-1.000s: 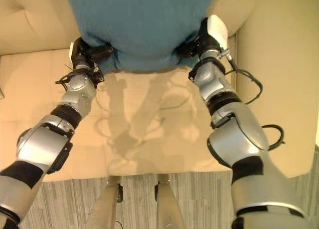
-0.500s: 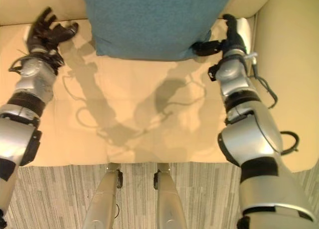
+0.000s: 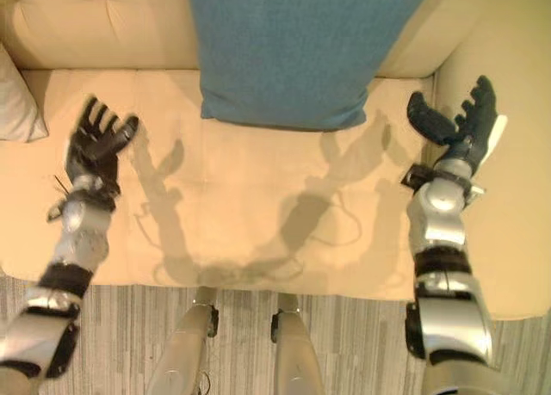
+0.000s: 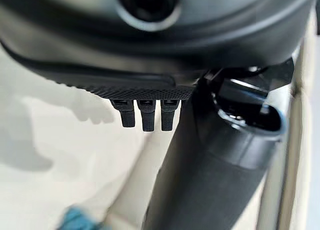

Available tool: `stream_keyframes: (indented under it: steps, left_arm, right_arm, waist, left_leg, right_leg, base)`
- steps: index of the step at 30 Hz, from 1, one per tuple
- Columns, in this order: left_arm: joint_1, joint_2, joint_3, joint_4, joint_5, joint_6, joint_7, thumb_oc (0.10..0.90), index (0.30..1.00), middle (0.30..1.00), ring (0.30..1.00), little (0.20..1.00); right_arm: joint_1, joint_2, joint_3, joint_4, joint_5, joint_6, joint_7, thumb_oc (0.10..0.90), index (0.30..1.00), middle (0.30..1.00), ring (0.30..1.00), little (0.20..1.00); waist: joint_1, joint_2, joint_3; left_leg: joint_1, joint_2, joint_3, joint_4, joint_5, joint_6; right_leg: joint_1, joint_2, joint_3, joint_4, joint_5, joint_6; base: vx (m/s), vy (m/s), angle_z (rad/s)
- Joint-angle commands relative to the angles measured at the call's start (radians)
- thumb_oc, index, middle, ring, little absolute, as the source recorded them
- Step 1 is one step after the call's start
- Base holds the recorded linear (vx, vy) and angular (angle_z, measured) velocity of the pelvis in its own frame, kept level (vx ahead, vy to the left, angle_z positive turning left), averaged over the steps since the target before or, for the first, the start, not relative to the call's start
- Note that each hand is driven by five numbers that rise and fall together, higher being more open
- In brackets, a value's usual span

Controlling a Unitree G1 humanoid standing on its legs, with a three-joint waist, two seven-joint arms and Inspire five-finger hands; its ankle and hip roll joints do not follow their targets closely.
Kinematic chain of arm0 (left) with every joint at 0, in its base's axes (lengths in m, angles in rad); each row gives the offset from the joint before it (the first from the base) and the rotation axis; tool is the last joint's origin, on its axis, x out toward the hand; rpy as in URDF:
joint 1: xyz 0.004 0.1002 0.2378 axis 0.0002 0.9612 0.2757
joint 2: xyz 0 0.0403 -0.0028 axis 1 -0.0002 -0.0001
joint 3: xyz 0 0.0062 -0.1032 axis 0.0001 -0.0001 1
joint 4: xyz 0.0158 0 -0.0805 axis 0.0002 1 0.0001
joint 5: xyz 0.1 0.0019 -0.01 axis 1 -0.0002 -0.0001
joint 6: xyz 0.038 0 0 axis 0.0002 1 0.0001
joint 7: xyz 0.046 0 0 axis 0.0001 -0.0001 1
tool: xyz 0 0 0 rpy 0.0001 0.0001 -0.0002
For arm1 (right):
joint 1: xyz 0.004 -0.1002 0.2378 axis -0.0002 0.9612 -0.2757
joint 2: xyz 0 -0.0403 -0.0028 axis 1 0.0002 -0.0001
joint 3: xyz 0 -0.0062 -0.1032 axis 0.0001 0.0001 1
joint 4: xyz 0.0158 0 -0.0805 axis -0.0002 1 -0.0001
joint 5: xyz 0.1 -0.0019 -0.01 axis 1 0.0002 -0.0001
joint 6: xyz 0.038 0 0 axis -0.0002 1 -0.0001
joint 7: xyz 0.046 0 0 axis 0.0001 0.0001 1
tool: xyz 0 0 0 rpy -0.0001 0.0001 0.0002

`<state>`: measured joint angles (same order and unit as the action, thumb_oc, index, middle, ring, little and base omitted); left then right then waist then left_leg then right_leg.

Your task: Pick up all the scattered cushions and arrange them neatly on the sofa.

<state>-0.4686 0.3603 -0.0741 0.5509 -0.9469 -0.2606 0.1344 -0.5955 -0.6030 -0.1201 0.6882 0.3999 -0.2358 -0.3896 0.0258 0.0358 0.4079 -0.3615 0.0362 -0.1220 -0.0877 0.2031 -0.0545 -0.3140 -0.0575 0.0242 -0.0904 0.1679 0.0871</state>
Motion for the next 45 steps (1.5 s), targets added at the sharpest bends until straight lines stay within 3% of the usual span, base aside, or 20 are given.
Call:
stream_keyframes:
  steps: [1,3,5,8,12,15,17,18,19,22,24,27,28,31,34,37,40,41,42,45]
  left_arm:
    - [0.134,-0.018,0.028,0.058,0.174,-0.024,-0.042,0.800,0.900,0.900,0.900,0.900]
    - [0.236,-0.026,0.082,0.125,0.173,0.001,-0.076,0.800,0.900,0.900,0.900,0.900]
    - [0.240,-0.026,0.080,0.124,0.173,0.001,-0.077,0.800,0.900,0.900,0.900,0.900]
    - [0.423,-0.078,0.151,0.121,0.255,0.009,-0.098,0.800,0.900,0.900,0.900,0.900]
    - [0.563,-0.085,0.153,0.091,0.330,0.024,-0.114,0.800,0.900,0.900,0.900,0.900]
    - [0.637,-0.079,0.173,0.091,0.396,0.025,-0.104,0.800,0.900,0.900,0.900,0.900]
    - [0.635,-0.076,0.173,0.142,0.381,0.024,-0.103,0.800,0.900,0.900,0.900,0.900]
    - [0.629,-0.070,0.173,0.152,0.392,0.020,-0.098,0.800,0.900,0.900,0.900,0.900]
    - [0.623,-0.071,0.174,0.164,0.388,0.019,-0.095,0.800,0.900,0.900,0.900,0.900]
    - [0.608,-0.079,0.161,0.277,0.433,0.016,-0.083,0.800,0.900,0.900,0.900,0.900]
    - [0.596,-0.111,0.174,0.491,0.480,0.022,-0.062,0.800,0.900,0.900,0.900,0.900]
    - [0.578,-0.139,0.171,0.651,0.499,0.049,-0.066,0.800,0.900,0.900,0.900,0.900]
    - [0.562,-0.158,0.165,0.714,0.516,0.065,-0.083,0.800,0.900,0.900,0.900,0.900]
    - [0.554,-0.162,0.155,0.768,0.554,0.071,-0.078,0.800,0.900,0.900,0.900,0.900]
    - [0.539,-0.162,0.071,0.801,0.696,0.073,-0.072,0.800,0.900,0.900,0.900,0.900]
    - [0.528,-0.157,0.085,0.837,0.707,0.092,-0.060,0.800,0.900,0.900,0.900,0.900]
    - [0.518,-0.141,0.057,0.802,0.725,0.085,-0.051,0.800,0.900,0.900,0.900,0.900]
    - [0.518,-0.140,0.057,0.802,0.725,0.085,-0.051,0.800,0.900,0.900,0.900,0.900]
    - [0.520,-0.127,0.040,0.798,0.750,0.090,-0.045,0.800,0.900,0.900,0.900,0.900]
    - [0.522,-0.110,0.035,0.783,0.746,0.091,-0.050,0.800,0.900,0.900,0.900,0.900]
  right_arm:
    - [0.225,-0.028,-0.005,-0.047,-0.041,-0.071,0.062,0.800,0.900,0.900,0.900,0.900]
    - [0.356,-0.052,-0.007,-0.176,-0.123,-0.056,0.136,0.800,0.900,0.900,0.900,0.900]
    - [0.364,-0.050,-0.010,-0.183,-0.125,-0.053,0.136,0.800,0.900,0.900,0.900,0.900]
    - [0.664,-0.010,-0.110,-0.361,-0.245,-0.024,0.229,0.800,0.900,0.900,0.900,0.900]
    - [0.790,0.032,-0.176,-0.295,-0.281,-0.015,0.224,0.800,0.900,0.900,0.900,0.900]
    - [0.830,0.074,-0.174,-0.219,-0.275,-0.021,0.214,0.800,0.900,0.900,0.900,0.900]
    - [0.798,0.099,-0.149,-0.125,-0.217,-0.024,0.202,0.800,0.900,0.900,0.900,0.900]
    - [0.791,0.100,-0.139,-0.085,-0.220,-0.020,0.184,0.800,0.900,0.900,0.900,0.900]
    - [0.777,0.102,-0.131,-0.062,-0.215,-0.017,0.173,0.800,0.900,0.900,0.900,0.900]
    - [0.731,0.115,-0.093,0.037,-0.211,-0.009,0.139,0.800,0.900,0.900,0.900,0.900]
    - [0.709,0.147,-0.078,0.119,-0.169,-0.012,0.144,0.800,0.900,0.900,0.900,0.900]
    - [0.696,0.174,-0.040,0.183,-0.159,-0.002,0.150,0.800,0.900,0.900,0.900,0.900]
    - [0.694,0.195,-0.010,0.182,-0.149,0.004,0.173,0.800,0.900,0.900,0.900,0.900]
    - [0.676,0.200,0.003,0.227,-0.144,0.018,0.176,0.800,0.900,0.900,0.900,0.900]
    - [0.641,0.214,0.052,0.316,-0.162,0.036,0.180,0.800,0.900,0.900,0.900,0.900]
    - [0.619,0.257,0.095,0.494,-0.195,0.077,0.197,0.800,0.900,0.900,0.900,0.900]
    - [0.629,0.278,0.112,0.568,-0.175,0.090,0.220,0.800,0.900,0.900,0.900,0.900]
    - [0.628,0.279,0.112,0.568,-0.175,0.090,0.220,0.800,0.900,0.900,0.900,0.900]
    - [0.641,0.280,0.116,0.611,-0.175,0.096,0.229,0.800,0.900,0.900,0.900,0.900]
    - [0.675,0.279,0.151,0.677,-0.240,0.110,0.241,0.800,0.900,0.900,0.900,0.900]
  waist:
    - [-0.015,-0.011,-0.287]
    - [-0.022,-0.017,-0.322]
    - [-0.021,-0.018,-0.320]
    - [-0.031,-0.020,-0.368]
    - [-0.033,-0.016,-0.400]
    - [-0.017,-0.013,-0.406]
    - [0.000,-0.007,-0.390]
    - [0.004,-0.015,-0.375]
    - [0.005,-0.020,-0.367]
    - [-0.017,-0.038,-0.348]
    - [-0.041,-0.033,-0.367]
    - [-0.066,-0.021,-0.389]
    - [-0.087,-0.010,-0.396]
    - [-0.097,-0.016,-0.394]
    - [-0.094,-0.027,-0.370]
    - [-0.082,-0.027,-0.340]
    - [-0.059,-0.020,-0.315]
    - [-0.060,-0.023,-0.316]
    - [-0.042,-0.023,-0.318]
    - [-0.008,-0.035,-0.343]
  left_leg:
    - [0.052,0.030,0.026,0.020,-0.150,-0.012]
    - [0.124,0.041,0.031,0.038,-0.170,-0.006]
    - [0.130,0.041,0.031,0.038,-0.171,-0.006]
    - [0.219,0.057,0.027,0.074,-0.203,-0.002]
    - [0.269,0.072,0.017,0.087,-0.210,-0.005]
    - [0.279,0.090,-0.003,0.090,-0.181,-0.021]
    - [0.240,0.098,-0.036,0.113,-0.074,-0.061]
    - [0.222,0.091,-0.033,0.127,-0.070,-0.066]
    - [0.215,0.084,-0.026,0.147,-0.081,-0.062]
    - [0.247,0.067,0.035,0.307,-0.217,-0.038]
    - [0.355,0.073,0.027,0.444,-0.267,-0.041]
    - [0.463,0.081,-0.013,0.403,-0.267,-0.045]
    - [0.509,0.079,-0.040,0.314,-0.311,-0.037]
    - [0.530,0.058,-0.028,0.213,-0.399,-0.019]
    - [0.519,0.007,-0.014,0.160,-0.432,0.010]
    - [0.490,-0.016,0.005,0.138,-0.419,0.031]
    - [0.440,-0.033,0.016,0.151,-0.395,0.047]
    - [0.437,-0.036,0.015,0.150,-0.391,0.048]
    - [0.408,-0.043,0.029,0.155,-0.373,0.059]
    - [0.357,-0.053,0.062,0.164,-0.334,0.072]
  right_leg:
    - [0.069,-0.024,-0.027,0.075,-0.178,0.045]
    - [0.128,-0.017,-0.029,0.096,-0.195,0.040]
    - [0.133,-0.017,-0.029,0.096,-0.197,0.040]
    - [0.211,-0.001,-0.034,0.135,-0.223,0.026]
    - [0.275,0.017,-0.040,0.148,-0.254,0.013]
    - [0.324,0.035,-0.059,0.140,-0.282,-0.006]
    - [0.338,0.047,-0.076,0.131,-0.283,-0.014]
    - [0.333,0.041,-0.084,0.131,-0.275,-0.019]
    - [0.323,0.033,-0.090,0.133,-0.267,-0.020]
    - [0.271,-0.019,-0.129,0.141,-0.211,-0.013]
    - [0.205,-0.032,-0.137,0.149,-0.167,-0.010]
    - [0.142,-0.033,-0.138,0.173,-0.140,0.002]
    - [0.096,-0.040,-0.115,0.182,-0.110,0.031]
    - [0.067,-0.080,-0.107,0.178,-0.074,0.058]
    - [0.048,-0.141,-0.117,0.154,-0.014,0.090]
    - [0.033,-0.175,-0.143,0.125,0.024,0.111]
    - [0.078,-0.151,-0.144,0.208,-0.059,0.086]
    - [0.075,-0.155,-0.143,0.208,-0.057,0.086]
    - [0.115,-0.122,-0.136,0.276,-0.114,0.069]
    - [0.196,-0.074,-0.151,0.346,-0.185,0.053]
  base:
    - [0.11,-0.047,0.03]
    - [0.11,-0.048,0.02]
    - [0.05,-0.029,-0.05]
    - [0.03,-0.074,0.01]
    - [0.01,-0.084,0.02]
    - [-0.12,-0.091,0.04]
    - [-0.25,-0.015,0.12]
    - [-0.37,0.005,0.30]
    - [-0.47,0.030,0.37]
    - [-0.45,0.066,0.35]
    - [-0.38,0.208,0.30]
    - [-0.22,0.206,-0.12]
    - [-0.32,0.340,0.44]
    - [-0.20,0.225,0.44]
    - [-0.27,0.271,0.20]
    - [-0.35,0.255,-0.07]
    - [-0.31,0.135,-0.18]
    - [-0.29,0.109,-0.06]
    - [-0.30,0.098,-0.06]
    - [-0.25,0.073,-0.42]
